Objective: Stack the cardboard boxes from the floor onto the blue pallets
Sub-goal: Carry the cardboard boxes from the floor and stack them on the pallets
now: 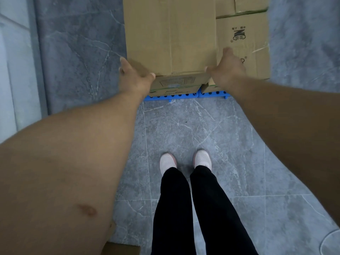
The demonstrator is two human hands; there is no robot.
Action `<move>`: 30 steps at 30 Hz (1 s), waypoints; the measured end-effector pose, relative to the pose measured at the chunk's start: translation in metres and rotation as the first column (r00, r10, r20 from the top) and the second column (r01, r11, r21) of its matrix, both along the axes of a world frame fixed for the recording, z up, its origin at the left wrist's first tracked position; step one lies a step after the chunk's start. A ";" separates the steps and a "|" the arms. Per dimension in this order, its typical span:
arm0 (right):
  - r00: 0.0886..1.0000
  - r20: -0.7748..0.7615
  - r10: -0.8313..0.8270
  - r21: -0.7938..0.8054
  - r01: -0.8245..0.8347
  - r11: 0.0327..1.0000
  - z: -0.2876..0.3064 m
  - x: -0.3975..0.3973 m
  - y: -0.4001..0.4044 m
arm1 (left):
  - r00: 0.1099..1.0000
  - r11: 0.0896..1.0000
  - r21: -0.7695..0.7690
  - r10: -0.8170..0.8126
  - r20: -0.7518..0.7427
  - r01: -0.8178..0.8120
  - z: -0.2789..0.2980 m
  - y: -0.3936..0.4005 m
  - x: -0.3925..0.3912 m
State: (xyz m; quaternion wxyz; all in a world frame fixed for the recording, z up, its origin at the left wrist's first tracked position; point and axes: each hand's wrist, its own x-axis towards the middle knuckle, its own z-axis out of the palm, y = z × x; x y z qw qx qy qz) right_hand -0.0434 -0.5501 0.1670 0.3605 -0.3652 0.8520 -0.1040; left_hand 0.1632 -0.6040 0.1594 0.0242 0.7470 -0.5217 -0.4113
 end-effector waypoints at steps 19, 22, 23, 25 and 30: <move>0.829 -0.064 0.556 0.089 -0.550 0.830 0.191 0.064 0.102 | 0.976 0.981 0.043 0.194 -0.102 -0.191 0.182 0.149 0.027; 0.759 -0.075 0.647 0.098 -0.640 0.762 0.212 0.078 0.123 | 0.963 0.967 0.037 0.254 -0.095 -0.252 0.203 0.185 0.043; 0.736 -0.083 0.672 0.103 -0.664 0.741 0.218 0.083 0.128 | 0.954 0.959 0.035 0.282 -0.101 -0.280 0.208 0.195 0.047; 0.692 -0.098 0.715 0.109 -0.707 0.699 0.229 0.094 0.135 | 0.935 0.941 0.032 0.339 -0.107 -0.338 0.219 0.214 0.056; 0.568 -0.128 0.813 0.093 -0.810 0.580 0.256 0.130 0.145 | 0.898 0.898 -0.034 0.436 -0.064 -0.438 0.244 0.262 0.079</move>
